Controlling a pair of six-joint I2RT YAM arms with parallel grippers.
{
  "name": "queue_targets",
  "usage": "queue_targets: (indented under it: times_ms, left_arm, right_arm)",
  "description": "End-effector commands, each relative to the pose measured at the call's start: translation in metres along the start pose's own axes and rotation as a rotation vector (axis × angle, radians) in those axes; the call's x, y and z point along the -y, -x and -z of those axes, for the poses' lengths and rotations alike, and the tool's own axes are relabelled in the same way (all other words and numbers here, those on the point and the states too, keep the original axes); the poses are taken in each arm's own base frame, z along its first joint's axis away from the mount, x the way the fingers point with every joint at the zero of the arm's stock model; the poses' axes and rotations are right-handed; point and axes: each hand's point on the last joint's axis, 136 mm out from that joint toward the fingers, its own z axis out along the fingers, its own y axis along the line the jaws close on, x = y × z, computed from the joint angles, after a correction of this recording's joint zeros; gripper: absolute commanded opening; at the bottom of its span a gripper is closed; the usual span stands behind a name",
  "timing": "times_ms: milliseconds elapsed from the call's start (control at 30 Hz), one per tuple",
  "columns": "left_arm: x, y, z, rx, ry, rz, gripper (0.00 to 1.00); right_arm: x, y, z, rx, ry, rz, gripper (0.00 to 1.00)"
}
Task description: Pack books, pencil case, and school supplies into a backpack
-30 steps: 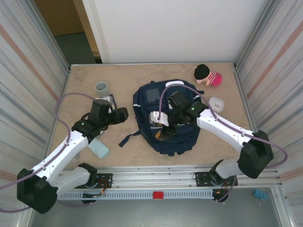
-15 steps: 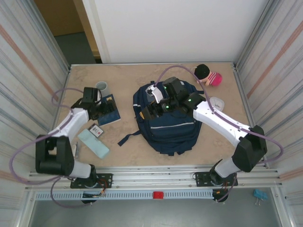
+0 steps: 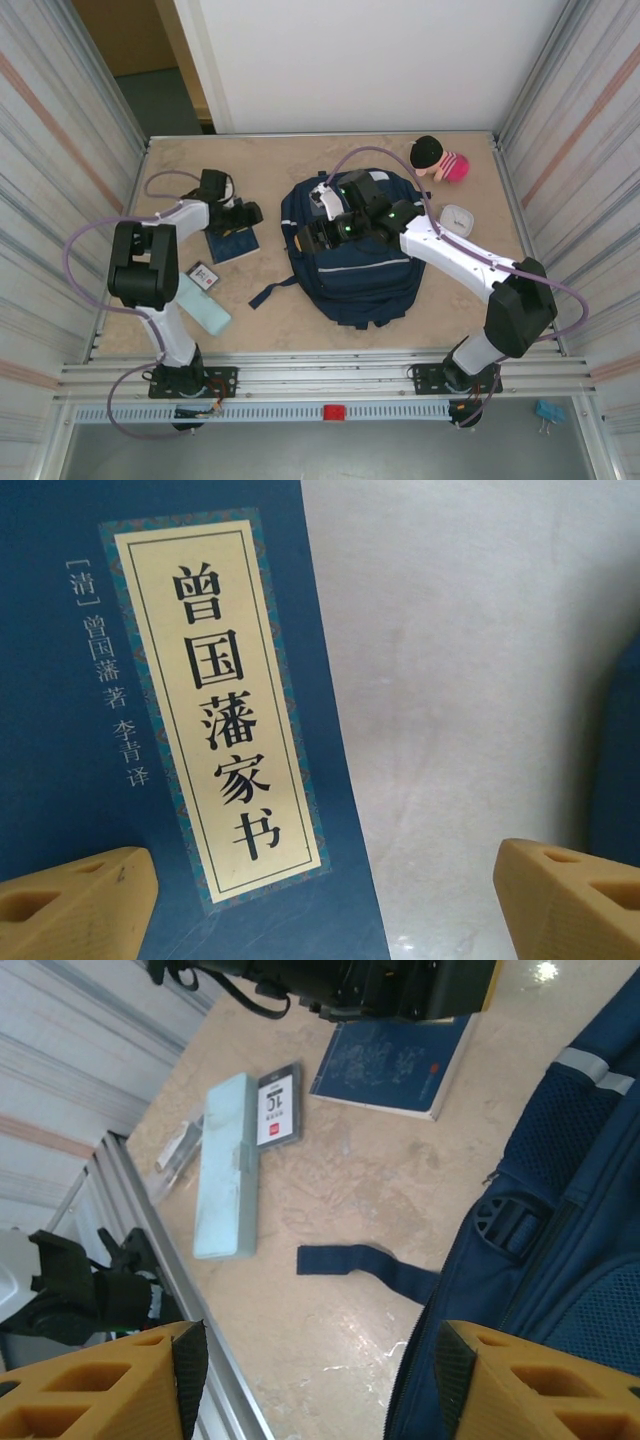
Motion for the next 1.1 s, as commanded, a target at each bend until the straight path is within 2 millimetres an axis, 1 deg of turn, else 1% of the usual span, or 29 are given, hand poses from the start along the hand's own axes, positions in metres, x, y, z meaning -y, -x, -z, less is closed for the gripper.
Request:
queue_targets:
  times_ms: [0, 133, 167, 233, 300, 433, 500, 533, 600, 667, 733, 800, 867, 900, 1000, 1033, 1067]
  left_arm:
    - [0.005, -0.073, -0.015, -0.163, 0.016, 0.021, 0.88]
    - [0.022, -0.114, -0.01, -0.179, 0.02, 0.009, 0.89]
    - [0.027, -0.12, -0.006, -0.177, 0.014, 0.007, 0.89]
    - [0.036, -0.124, 0.005, -0.161, 0.004, 0.005, 0.89]
    - [0.046, -0.114, 0.023, -0.116, -0.014, 0.002, 0.89]
    - [0.06, -0.076, 0.076, 0.015, -0.044, -0.033, 0.89]
    - [0.06, -0.063, 0.097, 0.048, -0.071, -0.026, 0.89]
    - [0.056, -0.059, 0.106, 0.058, -0.083, -0.016, 0.89]
    - [0.045, -0.058, 0.115, 0.064, -0.095, 0.001, 0.88]
    - [0.03, -0.062, 0.117, 0.063, -0.096, 0.026, 0.86]
    - [0.018, -0.069, 0.116, 0.049, -0.133, 0.077, 0.82]
    - [0.002, -0.076, 0.113, 0.032, -0.134, 0.161, 0.8]
    - [-0.01, -0.08, 0.108, 0.034, -0.119, 0.185, 0.79]
    - [-0.014, -0.082, 0.106, 0.04, -0.11, 0.185, 0.78]
    - [-0.017, -0.084, 0.1, 0.047, -0.113, 0.184, 0.76]
    - [-0.017, -0.084, 0.098, 0.045, -0.113, 0.185, 0.74]
    - [-0.018, -0.085, 0.094, 0.037, -0.115, 0.188, 0.68]
  right_arm:
    - [0.011, -0.008, -0.007, -0.023, -0.032, -0.045, 0.63]
    - [0.014, -0.01, -0.008, -0.038, -0.029, -0.075, 0.63]
    - [0.014, -0.009, -0.008, -0.038, -0.031, -0.084, 0.63]
    - [0.017, -0.008, -0.008, -0.037, -0.042, -0.108, 0.63]
    - [0.017, -0.005, -0.009, -0.035, -0.046, -0.136, 0.62]
    - [0.008, 0.0, -0.016, -0.048, -0.008, -0.233, 0.55]
    - [0.006, -0.003, -0.025, -0.061, -0.017, -0.297, 0.54]
    - [0.006, -0.005, -0.032, -0.067, -0.032, -0.342, 0.54]
    - [0.003, -0.011, -0.048, -0.086, -0.05, -0.384, 0.54]
    - [-0.004, -0.018, -0.066, -0.126, -0.062, -0.388, 0.54]
    - [-0.008, -0.025, -0.085, -0.176, -0.089, -0.37, 0.54]
    - [-0.005, -0.032, -0.102, -0.211, -0.13, -0.358, 0.54]
    - [0.007, -0.038, -0.117, -0.231, -0.182, -0.354, 0.54]
    - [0.016, -0.04, -0.123, -0.238, -0.221, -0.352, 0.54]
    - [0.048, -0.046, -0.135, -0.252, -0.354, -0.323, 0.54]
    - [0.055, -0.047, -0.137, -0.255, -0.384, -0.316, 0.53]
    - [0.063, -0.049, -0.139, -0.263, -0.413, -0.311, 0.52]
